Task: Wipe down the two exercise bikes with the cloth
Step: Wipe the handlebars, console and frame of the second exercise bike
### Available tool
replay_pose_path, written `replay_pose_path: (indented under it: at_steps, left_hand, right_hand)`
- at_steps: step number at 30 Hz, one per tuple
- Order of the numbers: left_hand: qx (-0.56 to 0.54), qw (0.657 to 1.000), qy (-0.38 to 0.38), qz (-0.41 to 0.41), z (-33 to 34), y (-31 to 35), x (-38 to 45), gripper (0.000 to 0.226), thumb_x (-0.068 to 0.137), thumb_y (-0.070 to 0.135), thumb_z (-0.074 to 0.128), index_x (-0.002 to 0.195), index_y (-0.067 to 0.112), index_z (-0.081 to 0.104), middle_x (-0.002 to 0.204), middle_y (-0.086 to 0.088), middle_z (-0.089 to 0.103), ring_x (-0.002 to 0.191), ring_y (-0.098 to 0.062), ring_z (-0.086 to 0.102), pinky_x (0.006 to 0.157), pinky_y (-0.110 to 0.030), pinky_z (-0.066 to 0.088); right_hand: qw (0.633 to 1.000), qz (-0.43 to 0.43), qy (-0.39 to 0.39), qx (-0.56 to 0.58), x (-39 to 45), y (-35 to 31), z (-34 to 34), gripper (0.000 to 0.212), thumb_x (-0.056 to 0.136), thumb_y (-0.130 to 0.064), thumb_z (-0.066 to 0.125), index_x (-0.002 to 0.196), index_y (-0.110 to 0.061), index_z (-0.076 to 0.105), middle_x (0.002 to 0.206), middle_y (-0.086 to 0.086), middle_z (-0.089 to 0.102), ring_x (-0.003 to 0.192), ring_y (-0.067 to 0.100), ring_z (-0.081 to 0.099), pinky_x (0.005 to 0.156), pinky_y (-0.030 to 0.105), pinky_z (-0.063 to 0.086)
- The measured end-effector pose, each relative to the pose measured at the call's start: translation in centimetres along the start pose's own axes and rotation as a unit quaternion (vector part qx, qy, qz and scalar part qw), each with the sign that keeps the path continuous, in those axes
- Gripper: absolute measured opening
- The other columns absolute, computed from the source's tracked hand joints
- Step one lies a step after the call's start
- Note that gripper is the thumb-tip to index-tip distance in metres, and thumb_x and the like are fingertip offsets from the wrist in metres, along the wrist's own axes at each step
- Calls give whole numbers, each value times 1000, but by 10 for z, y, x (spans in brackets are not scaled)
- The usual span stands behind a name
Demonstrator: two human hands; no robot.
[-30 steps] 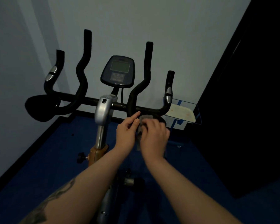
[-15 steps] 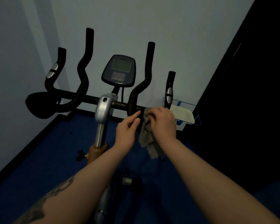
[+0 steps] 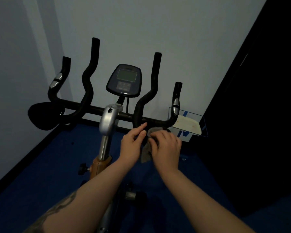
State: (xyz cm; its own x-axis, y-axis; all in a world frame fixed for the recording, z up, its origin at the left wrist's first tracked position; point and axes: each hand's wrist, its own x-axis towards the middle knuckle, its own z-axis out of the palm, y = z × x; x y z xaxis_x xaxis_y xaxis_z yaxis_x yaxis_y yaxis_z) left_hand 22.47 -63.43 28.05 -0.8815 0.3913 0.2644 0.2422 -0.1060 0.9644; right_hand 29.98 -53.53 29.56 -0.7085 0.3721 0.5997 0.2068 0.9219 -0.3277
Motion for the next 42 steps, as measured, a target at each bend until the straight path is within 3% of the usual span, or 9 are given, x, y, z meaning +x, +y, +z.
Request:
replay_pose_path:
  at_steps: [3,8,13,19,22,26,31,36,42]
  left_hand:
    - [3,1000,6,2,2,-2,0,31,99,18,53,123,37,55,114,12,63,107,1,59,86,-11,47]
    - [32,999,10,21,1,-2,0,30,98,18,53,124,32,58,115,6,64,102,-7,62,84,-20,52]
    - [145,988,-18,46,1,5,18,25,99,17,49,122,23,57,117,4,58,103,-8,56,89,-26,48]
    - [312,950,-7,8,22,14,33,33,104,34,30,105,19,59,98,0,61,84,-19,60,69,-33,43]
    - [395,917,39,38,31,2,25,29,104,35,29,113,23,54,99,4,61,76,-18,60,63,-31,36]
    - [424,901,64,65,32,-2,23,26,103,31,33,117,25,54,97,6,61,66,-15,55,55,-28,26]
    - [419,902,73,71,32,-5,24,25,102,29,38,117,24,57,95,6,61,64,-17,57,53,-27,25]
    - [428,898,87,58,37,-4,21,28,102,29,35,120,23,57,100,2,62,69,-22,60,54,-30,31]
    - [400,909,102,65,39,-4,21,25,101,24,42,117,20,61,103,-1,66,73,-27,64,55,-30,34]
  right_hand:
    - [995,-76,-35,-48,19,9,-5,9,87,-24,68,95,-22,69,94,-5,66,88,19,58,81,32,33]
    - [999,33,-32,-23,14,-5,-4,11,90,-21,64,100,-23,66,103,-3,63,97,20,52,83,30,25]
    - [996,-37,-55,-61,21,11,-16,10,89,-19,63,99,-21,65,99,-2,61,95,20,52,81,30,28]
    - [995,40,-94,-6,48,24,-23,15,91,-22,62,105,-20,65,110,-2,55,108,16,41,84,28,38]
    - [992,52,-101,50,34,31,-12,21,93,-25,60,114,-22,61,114,-5,52,109,11,43,80,21,34]
    - [980,92,-137,110,46,30,-3,20,99,-27,50,118,-22,55,109,-4,54,94,9,50,72,25,37]
    - [971,176,-48,155,11,21,3,23,101,-36,43,120,-24,49,107,-4,54,99,13,54,82,35,49]
    - [954,236,-168,80,50,30,-2,29,102,-45,34,103,-20,50,89,-2,54,82,19,54,65,33,41]
    - [936,297,-24,190,11,16,8,31,100,-49,37,109,-23,51,97,-4,62,86,15,60,68,33,49]
